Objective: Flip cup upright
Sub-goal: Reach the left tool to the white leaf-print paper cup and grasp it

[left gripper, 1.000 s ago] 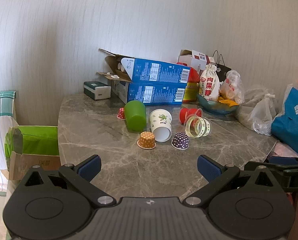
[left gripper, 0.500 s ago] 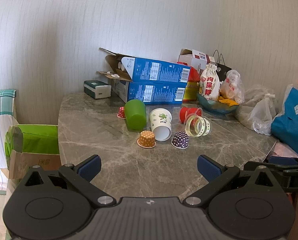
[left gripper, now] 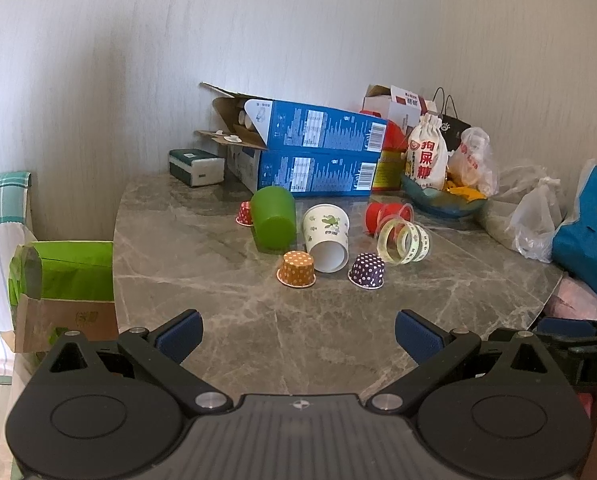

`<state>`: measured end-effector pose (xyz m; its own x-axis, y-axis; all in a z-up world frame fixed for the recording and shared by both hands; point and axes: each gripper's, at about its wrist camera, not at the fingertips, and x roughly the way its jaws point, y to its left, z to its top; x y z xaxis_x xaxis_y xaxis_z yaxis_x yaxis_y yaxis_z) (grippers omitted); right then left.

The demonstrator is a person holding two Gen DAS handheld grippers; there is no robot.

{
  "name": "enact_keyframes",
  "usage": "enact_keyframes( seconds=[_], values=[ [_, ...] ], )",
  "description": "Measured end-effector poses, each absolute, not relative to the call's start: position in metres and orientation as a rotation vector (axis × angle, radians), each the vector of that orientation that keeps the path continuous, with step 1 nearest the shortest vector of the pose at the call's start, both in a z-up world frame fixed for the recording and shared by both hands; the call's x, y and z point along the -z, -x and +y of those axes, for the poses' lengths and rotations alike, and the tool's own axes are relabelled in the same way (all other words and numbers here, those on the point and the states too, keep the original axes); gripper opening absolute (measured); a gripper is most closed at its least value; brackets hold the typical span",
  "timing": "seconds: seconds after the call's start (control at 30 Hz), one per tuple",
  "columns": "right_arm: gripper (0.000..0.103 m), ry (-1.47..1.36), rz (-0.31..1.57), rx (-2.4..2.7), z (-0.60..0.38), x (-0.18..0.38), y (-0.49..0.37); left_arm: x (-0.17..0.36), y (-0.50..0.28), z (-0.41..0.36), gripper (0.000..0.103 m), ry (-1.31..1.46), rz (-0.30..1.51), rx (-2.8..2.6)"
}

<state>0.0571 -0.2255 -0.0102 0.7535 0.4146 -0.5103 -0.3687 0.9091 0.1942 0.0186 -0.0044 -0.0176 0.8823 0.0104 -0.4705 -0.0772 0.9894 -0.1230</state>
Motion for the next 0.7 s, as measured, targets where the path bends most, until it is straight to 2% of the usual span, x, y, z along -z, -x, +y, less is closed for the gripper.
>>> enact_keyframes(
  seconds=[0.17,0.33,0.53,0.7],
  values=[
    [0.102,-0.114,0.593,-0.453,-0.233,0.016,-0.067,0.009,-0.042,-0.006,0.103,0.162,0.501,-0.026],
    [0.102,-0.153,0.614,-0.468,-0.244,0.021,-0.078,-0.009,-0.105,-0.019,0.103,0.085,0.571,-0.026],
    [0.102,-0.173,0.668,-0.477,-0.259,0.032,-0.090,-0.015,-0.209,-0.037,0.103,0.075,0.788,0.041],
    [0.102,-0.191,0.682,-0.452,-0.281,0.035,-0.097,-0.001,-0.282,-0.052,0.094,0.059,0.932,-0.001]
  ],
)
